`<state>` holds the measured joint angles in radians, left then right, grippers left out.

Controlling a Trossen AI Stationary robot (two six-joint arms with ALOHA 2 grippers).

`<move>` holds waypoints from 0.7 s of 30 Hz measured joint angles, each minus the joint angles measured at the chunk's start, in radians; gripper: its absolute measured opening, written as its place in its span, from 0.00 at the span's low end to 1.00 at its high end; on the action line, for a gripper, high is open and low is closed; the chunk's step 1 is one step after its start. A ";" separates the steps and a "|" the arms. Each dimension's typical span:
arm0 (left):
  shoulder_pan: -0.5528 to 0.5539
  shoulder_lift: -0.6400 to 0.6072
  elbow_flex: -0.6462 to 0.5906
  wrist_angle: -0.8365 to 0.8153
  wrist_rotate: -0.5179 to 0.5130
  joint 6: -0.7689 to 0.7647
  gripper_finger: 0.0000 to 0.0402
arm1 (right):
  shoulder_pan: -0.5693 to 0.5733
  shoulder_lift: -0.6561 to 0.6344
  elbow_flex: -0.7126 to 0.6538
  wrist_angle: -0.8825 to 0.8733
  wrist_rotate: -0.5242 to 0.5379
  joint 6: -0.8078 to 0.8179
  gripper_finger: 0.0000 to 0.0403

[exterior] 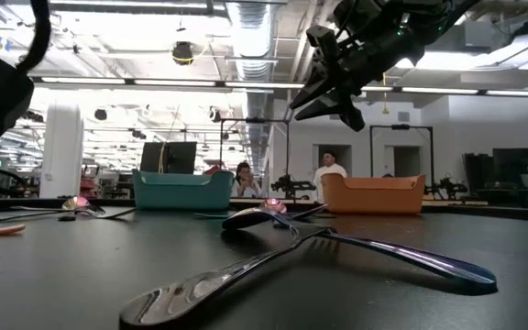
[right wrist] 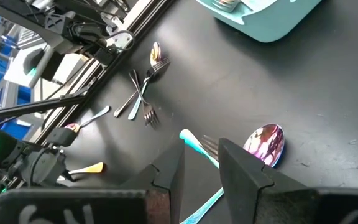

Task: Sort silverware by color (type)
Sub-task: Put the orange fork into the green bin

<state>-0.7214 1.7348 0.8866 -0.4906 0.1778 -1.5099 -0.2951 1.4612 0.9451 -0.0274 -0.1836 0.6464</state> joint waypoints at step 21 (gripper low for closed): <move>0.113 -0.114 0.080 -0.298 -0.112 0.222 0.00 | 0.000 0.000 0.000 0.008 -0.003 -0.003 0.29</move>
<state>-0.6080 1.6211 0.9665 -0.7887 0.0659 -1.2877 -0.2951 1.4609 0.9451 -0.0190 -0.1867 0.6430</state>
